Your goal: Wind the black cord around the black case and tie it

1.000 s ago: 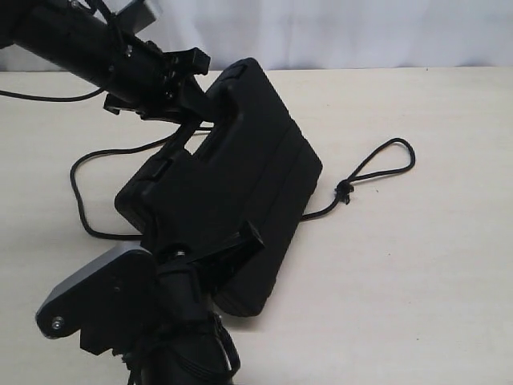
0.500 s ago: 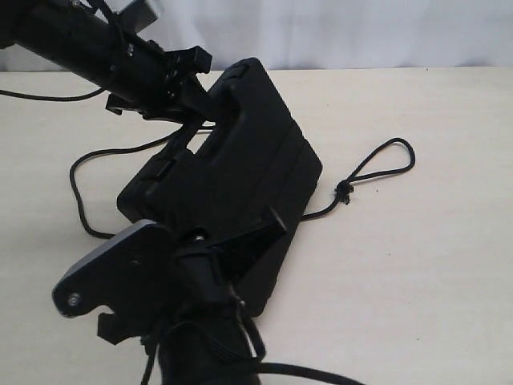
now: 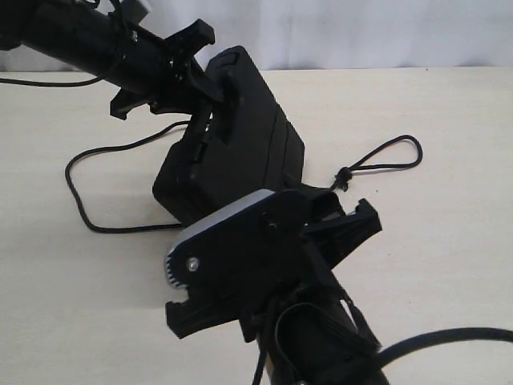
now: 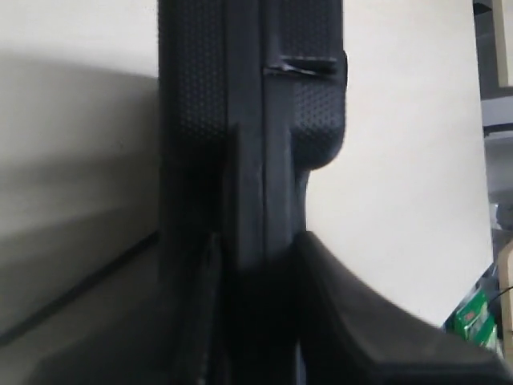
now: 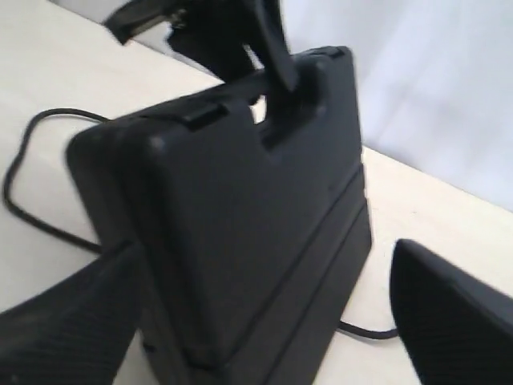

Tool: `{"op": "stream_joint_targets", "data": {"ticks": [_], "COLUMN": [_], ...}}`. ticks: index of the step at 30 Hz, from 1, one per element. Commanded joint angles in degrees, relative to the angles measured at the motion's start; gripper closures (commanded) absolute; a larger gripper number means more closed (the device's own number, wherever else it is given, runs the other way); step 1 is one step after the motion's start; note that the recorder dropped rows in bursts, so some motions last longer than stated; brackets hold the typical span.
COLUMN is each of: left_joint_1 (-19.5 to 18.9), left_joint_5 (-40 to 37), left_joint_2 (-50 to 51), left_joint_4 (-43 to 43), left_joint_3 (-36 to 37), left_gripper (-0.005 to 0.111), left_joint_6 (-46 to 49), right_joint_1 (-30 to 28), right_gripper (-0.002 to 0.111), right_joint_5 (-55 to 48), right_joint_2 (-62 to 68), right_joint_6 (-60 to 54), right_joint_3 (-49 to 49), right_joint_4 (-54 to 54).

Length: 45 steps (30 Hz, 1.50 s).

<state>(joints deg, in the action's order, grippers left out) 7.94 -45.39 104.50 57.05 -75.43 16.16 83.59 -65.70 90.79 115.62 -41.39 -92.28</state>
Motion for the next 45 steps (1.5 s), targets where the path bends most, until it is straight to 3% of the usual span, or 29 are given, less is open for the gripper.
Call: {"op": "stream_joint_targets", "data": {"ticks": [1, 6, 14, 27, 29, 33, 38, 42, 44, 45], "left_joint_1": [0.14, 0.14, 0.14, 0.14, 0.14, 0.14, 0.14, 0.14, 0.14, 0.14], "left_joint_5": [1.02, 0.79, 0.79, -0.27, -0.10, 0.12, 0.12, 0.12, -0.01, -0.10], "left_joint_2": [-0.94, -0.94, -0.94, -0.94, -0.94, -0.94, -0.94, -0.94, -0.94, -0.94], "left_joint_4": [8.08, 8.46, 8.46, 7.90, 6.90, 4.21, 3.59, 3.59, 3.59, 3.59], "left_joint_3": [-0.70, -0.70, -0.70, -0.70, -0.70, -0.70, -0.70, -0.70, -0.70, -0.70], "left_gripper": [0.107, 0.107, 0.107, 0.107, 0.107, 0.107, 0.107, 0.107, 0.102, 0.091], "left_joint_6": [-1.68, -7.54, -8.90, -8.78, -8.17, 1.22, 11.14, 13.13, 16.88, 18.98], "right_joint_1": [-0.17, -0.17, -0.32, -10.27, -10.62, -10.62, -10.51, -10.12, -10.12, -10.12], "right_gripper": [0.019, 0.017, 0.017, 0.019, 0.038, 0.104, 0.104, 0.104, 0.104, 0.104], "right_joint_5": [4.66, -0.71, -4.27, -4.27, -4.27, -4.27, -4.27, -4.27, -4.27, -4.27], "right_joint_2": [0.55, 3.86, 11.75, 15.03, 15.03, 15.03, 15.03, 15.03, 15.03, 15.03], "right_joint_6": [0.43, 4.07, 5.32, 5.32, 5.32, 5.32, 5.32, 5.32, 5.32, 5.32], "right_joint_3": [0.20, 0.20, -3.09, -7.89, -8.60, -8.86, -8.86, -8.86, -8.86, -8.86], "right_joint_4": [-6.39, -7.66, -7.66, -7.66, -7.66, -7.66, -7.66, -7.66, -7.66, -7.66]}}
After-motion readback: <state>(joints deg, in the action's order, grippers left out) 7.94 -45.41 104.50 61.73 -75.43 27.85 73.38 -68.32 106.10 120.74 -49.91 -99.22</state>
